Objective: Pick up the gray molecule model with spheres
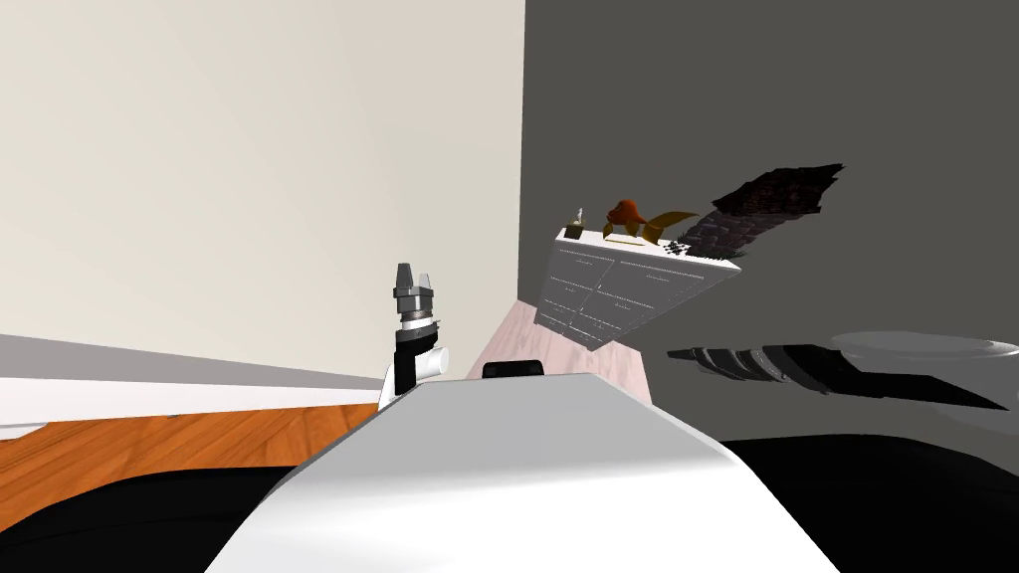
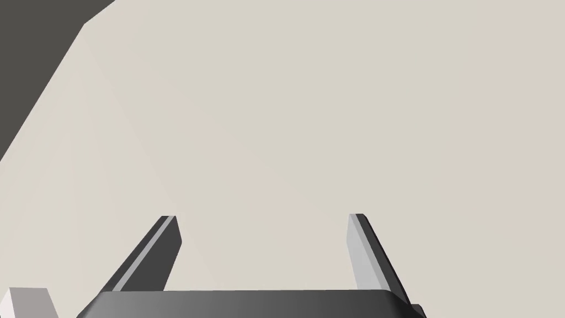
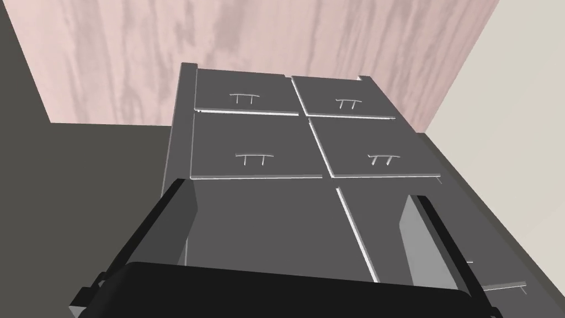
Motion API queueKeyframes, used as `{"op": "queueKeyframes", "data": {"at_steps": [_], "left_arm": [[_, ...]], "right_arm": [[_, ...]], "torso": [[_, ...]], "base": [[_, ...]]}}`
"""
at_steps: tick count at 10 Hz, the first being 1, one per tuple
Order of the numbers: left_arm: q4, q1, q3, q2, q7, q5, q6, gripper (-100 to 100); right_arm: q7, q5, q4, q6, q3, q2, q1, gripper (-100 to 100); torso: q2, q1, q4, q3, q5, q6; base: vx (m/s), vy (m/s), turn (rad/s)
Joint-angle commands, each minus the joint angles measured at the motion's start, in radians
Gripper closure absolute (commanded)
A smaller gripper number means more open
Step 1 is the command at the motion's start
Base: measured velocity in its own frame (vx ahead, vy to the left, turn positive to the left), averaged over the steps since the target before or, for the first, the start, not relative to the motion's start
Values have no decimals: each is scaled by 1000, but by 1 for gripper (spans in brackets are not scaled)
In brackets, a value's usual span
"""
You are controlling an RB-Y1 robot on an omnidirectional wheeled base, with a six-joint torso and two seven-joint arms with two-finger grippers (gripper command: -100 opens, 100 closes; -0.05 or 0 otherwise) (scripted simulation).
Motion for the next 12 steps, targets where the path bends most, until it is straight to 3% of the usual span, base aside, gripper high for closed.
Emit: {"op": "queueKeyframes", "data": {"at_steps": [1,2,3,4,5,7,8,9,12], "left_arm": [[0,0,0,0,0,0,0,0],[0,0,0,0,0,0,0,0],[0,0,0,0,0,0,0,0],[0,0,0,0,0,0,0,0],[0,0,0,0,0,0,0,0],[0,0,0,0,0,0,0,0],[0,0,0,0,0,0,0,0],[0,0,0,0,0,0,0,0],[0,0,0,0,0,0,0,0]], "right_arm": [[-21,24,50,-6,6,-50,-1,-100],[-21,24,61,-6,6,-63,-1,-100],[-44,48,114,-16,11,-93,-6,-100],[-44,48,114,-16,11,-111,-6,-100],[-65,71,145,-25,13,-161,-10,-100],[-65,71,164,-25,13,-164,-10,-100],[-85,94,193,-32,13,-206,-14,-100],[-85,94,209,-32,13,-206,-14,-100],[-120,135,282,-44,10,-269,-20,-100]], "torso": [[0,0,0,0,0,0],[-1,0,0,0,0,-2],[-1,0,0,0,0,0],[-1,0,0,-1,0,-1],[-1,1,0,-1,0,0],[-2,0,0,-1,0,0],[-1,-1,0,0,-1,1],[-1,-1,0,-1,0,-1],[-3,-2,-1,-2,-1,0]], "base": [[21,26,222],[22,19,135],[27,23,199],[29,16,126],[37,13,228],[30,4,45],[36,1,189],[34,-8,146],[56,-25,188]]}}
